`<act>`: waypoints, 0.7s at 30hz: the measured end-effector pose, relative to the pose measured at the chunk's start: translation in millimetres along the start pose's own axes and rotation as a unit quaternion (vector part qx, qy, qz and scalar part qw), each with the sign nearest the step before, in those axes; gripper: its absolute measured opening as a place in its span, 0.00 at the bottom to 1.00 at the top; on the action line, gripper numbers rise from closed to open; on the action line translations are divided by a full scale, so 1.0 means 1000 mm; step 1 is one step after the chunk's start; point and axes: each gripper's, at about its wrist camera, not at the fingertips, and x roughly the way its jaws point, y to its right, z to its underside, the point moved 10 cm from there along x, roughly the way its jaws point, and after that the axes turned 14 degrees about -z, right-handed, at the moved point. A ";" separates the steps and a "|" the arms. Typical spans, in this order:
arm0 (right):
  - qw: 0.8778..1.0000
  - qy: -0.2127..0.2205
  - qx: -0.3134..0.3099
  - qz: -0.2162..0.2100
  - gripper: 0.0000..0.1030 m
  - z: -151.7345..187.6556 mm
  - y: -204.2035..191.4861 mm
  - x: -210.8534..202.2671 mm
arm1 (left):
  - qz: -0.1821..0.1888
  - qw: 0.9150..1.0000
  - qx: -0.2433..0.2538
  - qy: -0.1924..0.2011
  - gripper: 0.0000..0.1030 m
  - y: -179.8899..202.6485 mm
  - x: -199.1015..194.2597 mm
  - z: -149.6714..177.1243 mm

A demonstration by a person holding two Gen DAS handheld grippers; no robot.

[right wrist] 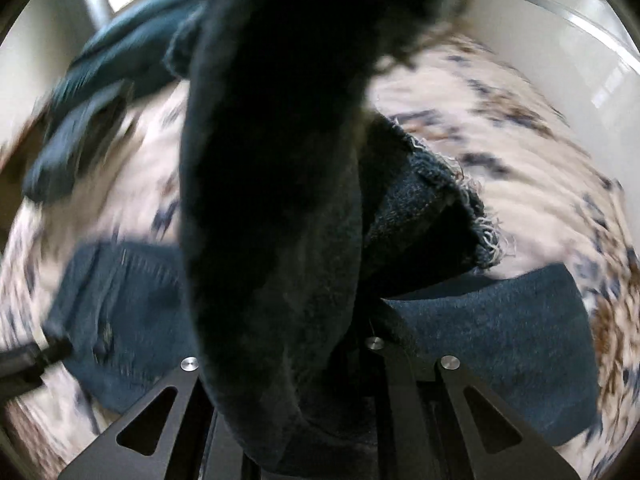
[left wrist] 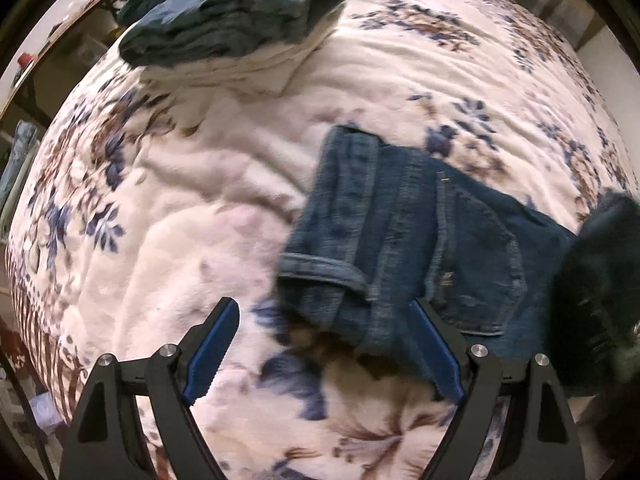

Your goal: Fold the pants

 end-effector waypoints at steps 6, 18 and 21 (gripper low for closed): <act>0.995 -0.084 -0.008 -0.059 0.71 0.030 -0.023 0.022 | 0.025 0.999 -0.027 -0.011 0.83 -0.016 -0.009 -0.007; 0.967 -0.057 0.195 -0.151 0.89 0.023 0.048 -0.103 | 0.173 0.981 0.016 -0.088 0.83 0.099 -0.049 -0.029; 0.964 -0.060 0.225 -0.129 0.89 0.022 0.100 -0.102 | 0.140 0.977 0.081 -0.136 0.83 0.132 -0.030 -0.012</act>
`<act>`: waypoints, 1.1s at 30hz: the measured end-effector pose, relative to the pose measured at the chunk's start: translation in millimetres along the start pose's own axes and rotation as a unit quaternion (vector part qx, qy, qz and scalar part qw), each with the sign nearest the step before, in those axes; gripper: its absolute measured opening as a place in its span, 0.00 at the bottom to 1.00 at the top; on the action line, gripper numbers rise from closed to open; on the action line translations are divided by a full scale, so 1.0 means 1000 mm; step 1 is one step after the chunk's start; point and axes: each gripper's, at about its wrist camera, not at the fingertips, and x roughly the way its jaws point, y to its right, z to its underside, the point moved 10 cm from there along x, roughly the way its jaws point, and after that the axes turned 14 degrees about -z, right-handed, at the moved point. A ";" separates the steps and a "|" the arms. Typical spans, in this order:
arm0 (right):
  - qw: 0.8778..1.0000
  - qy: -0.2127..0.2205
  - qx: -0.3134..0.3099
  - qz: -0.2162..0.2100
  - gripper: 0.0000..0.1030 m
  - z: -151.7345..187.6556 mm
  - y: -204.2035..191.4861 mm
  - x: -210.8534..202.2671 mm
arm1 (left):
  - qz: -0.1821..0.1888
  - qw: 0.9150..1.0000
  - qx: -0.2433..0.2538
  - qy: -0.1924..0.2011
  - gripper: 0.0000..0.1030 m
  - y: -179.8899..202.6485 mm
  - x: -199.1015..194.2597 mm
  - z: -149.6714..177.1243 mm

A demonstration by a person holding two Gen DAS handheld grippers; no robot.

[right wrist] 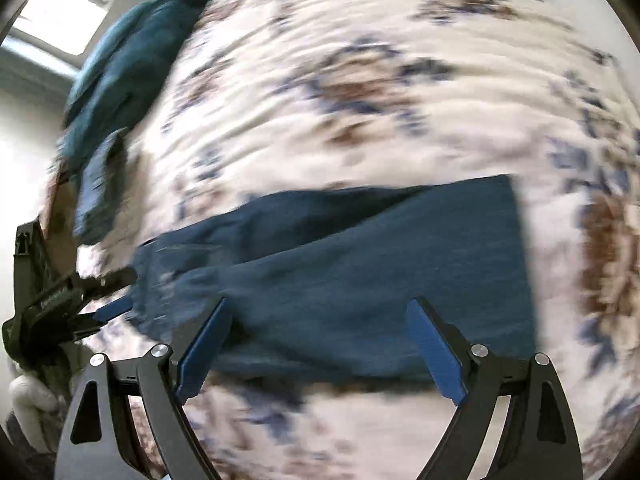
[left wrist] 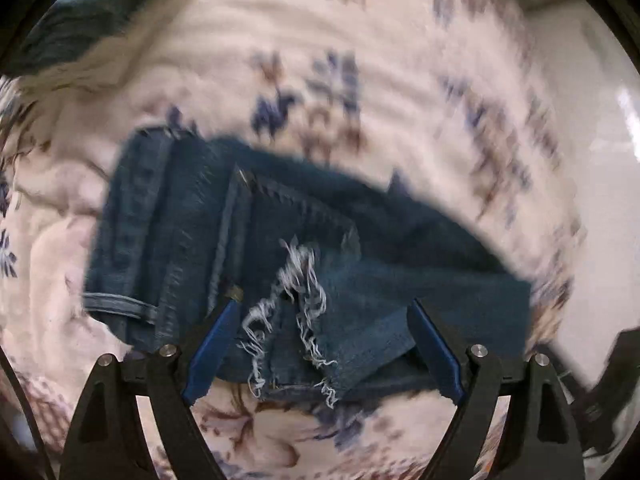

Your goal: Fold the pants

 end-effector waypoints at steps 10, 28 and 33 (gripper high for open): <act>0.997 -0.009 0.074 -0.024 0.89 0.005 0.056 0.007 | 0.007 1.000 -0.007 0.008 0.09 0.005 0.009 0.016; 0.985 0.018 0.172 0.022 0.89 0.015 0.101 -0.020 | 0.023 0.993 -0.108 -0.051 0.53 -0.025 0.042 0.010; 0.953 0.024 0.298 -0.058 0.89 0.046 0.118 -0.013 | 0.104 0.980 -0.164 -0.048 0.53 -0.021 0.005 0.013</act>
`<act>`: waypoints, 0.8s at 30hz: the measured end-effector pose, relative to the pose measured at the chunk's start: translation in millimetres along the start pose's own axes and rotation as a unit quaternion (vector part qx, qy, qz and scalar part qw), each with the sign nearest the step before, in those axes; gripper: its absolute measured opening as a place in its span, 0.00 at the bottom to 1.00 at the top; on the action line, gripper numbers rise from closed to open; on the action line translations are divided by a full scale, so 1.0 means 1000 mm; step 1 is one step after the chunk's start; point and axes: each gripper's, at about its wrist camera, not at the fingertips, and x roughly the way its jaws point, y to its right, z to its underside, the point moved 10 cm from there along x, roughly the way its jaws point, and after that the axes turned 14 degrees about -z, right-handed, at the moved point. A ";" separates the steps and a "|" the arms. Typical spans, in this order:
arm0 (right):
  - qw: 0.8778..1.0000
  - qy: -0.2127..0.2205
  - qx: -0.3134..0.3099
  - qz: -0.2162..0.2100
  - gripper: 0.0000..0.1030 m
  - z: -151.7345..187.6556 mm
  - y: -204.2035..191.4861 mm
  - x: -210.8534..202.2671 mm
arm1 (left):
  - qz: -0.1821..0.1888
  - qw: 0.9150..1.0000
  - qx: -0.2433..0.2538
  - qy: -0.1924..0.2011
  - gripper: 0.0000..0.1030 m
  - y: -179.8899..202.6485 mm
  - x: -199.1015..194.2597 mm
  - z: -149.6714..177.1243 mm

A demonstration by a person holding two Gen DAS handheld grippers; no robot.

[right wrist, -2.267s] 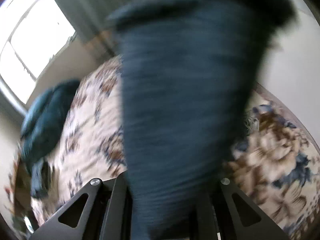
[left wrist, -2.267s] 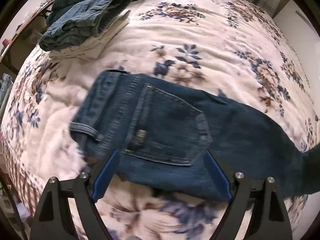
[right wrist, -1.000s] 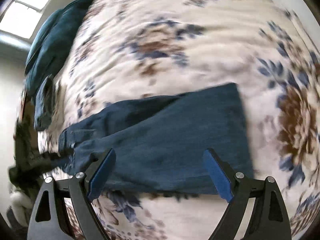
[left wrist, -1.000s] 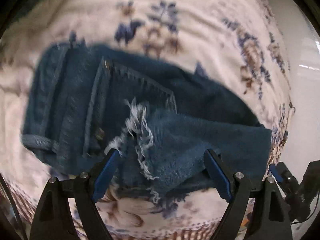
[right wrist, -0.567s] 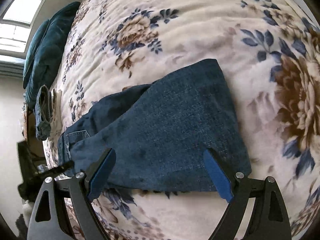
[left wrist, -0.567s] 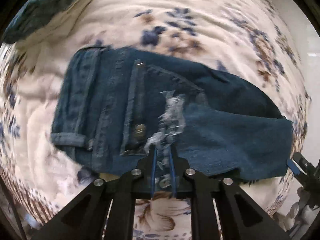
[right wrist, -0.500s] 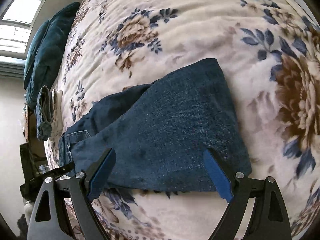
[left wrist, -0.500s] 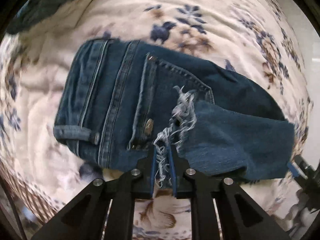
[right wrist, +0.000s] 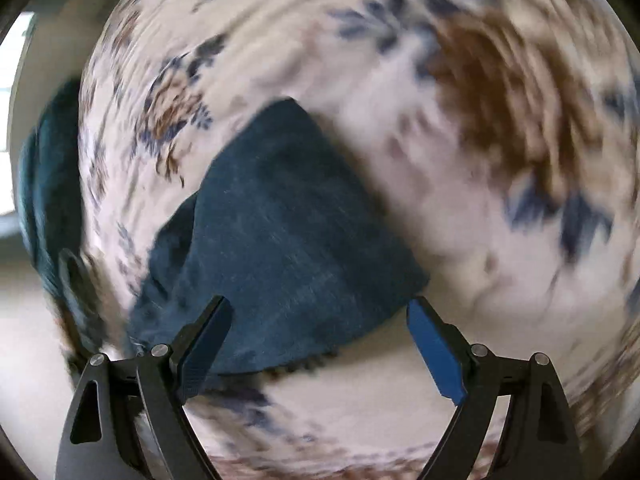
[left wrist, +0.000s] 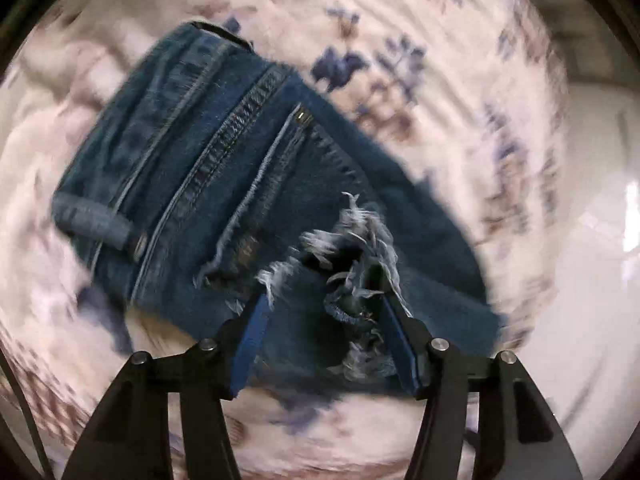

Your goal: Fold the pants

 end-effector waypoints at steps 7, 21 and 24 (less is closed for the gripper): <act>0.998 -0.017 0.015 -0.060 0.88 0.025 -0.008 0.022 | -0.013 1.000 0.018 -0.018 0.69 0.013 0.019 0.005; 0.999 0.004 0.036 -0.007 0.20 0.021 0.026 0.029 | -0.197 0.961 0.185 0.060 0.12 -0.009 0.044 0.020; 0.997 -0.069 0.025 0.014 0.35 0.028 0.028 0.037 | -0.164 0.970 0.176 0.041 0.17 -0.005 0.027 0.021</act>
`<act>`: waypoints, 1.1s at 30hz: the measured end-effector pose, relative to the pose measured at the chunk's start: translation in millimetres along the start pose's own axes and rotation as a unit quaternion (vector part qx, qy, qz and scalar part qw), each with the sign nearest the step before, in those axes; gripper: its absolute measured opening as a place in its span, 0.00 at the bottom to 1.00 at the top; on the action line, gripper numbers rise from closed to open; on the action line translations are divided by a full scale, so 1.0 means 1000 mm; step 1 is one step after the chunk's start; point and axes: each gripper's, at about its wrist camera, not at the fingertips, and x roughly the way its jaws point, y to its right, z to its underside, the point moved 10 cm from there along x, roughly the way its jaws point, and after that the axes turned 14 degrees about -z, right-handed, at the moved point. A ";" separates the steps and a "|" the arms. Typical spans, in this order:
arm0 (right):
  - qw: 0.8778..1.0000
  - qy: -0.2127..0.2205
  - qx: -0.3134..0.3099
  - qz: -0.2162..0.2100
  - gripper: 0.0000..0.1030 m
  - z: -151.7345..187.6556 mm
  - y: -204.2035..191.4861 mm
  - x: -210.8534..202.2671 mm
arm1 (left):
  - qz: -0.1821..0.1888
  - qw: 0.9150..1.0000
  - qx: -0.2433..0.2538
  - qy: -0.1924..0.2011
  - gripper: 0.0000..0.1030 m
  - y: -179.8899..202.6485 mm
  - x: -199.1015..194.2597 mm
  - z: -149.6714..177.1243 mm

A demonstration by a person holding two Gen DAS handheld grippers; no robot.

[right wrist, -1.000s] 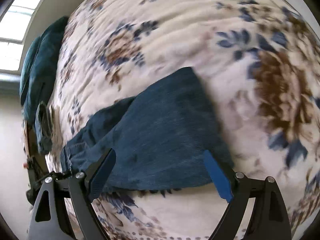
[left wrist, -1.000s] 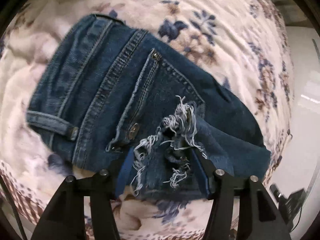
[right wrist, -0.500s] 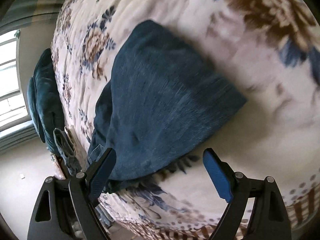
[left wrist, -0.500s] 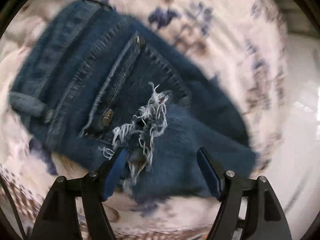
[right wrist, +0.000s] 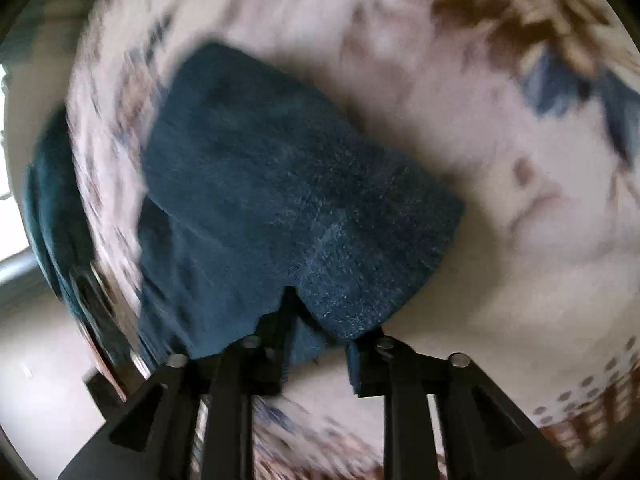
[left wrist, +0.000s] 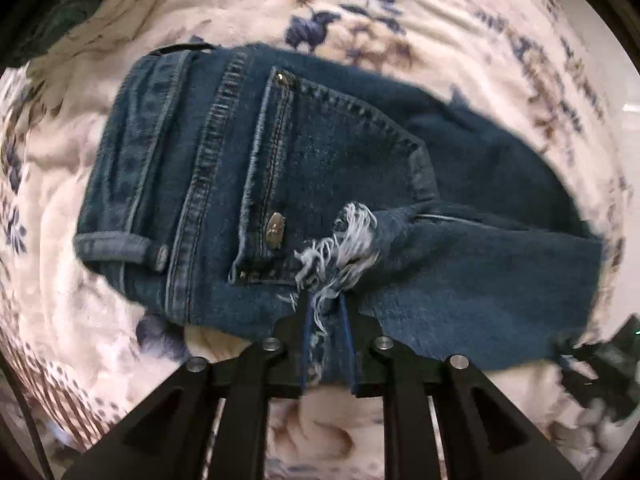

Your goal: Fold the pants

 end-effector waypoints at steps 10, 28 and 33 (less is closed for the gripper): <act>0.932 -0.116 -0.334 0.084 0.72 0.003 -0.139 -0.013 | -0.002 0.998 0.070 -0.008 0.75 0.027 0.006 -0.042; 0.612 -0.457 -0.602 0.232 0.68 0.018 -0.139 0.146 | -0.041 0.995 0.092 0.013 0.78 0.049 0.041 -0.024; 0.595 -0.464 -0.616 0.226 0.65 0.022 -0.132 0.158 | -0.035 0.996 0.084 0.016 0.78 0.047 0.032 -0.019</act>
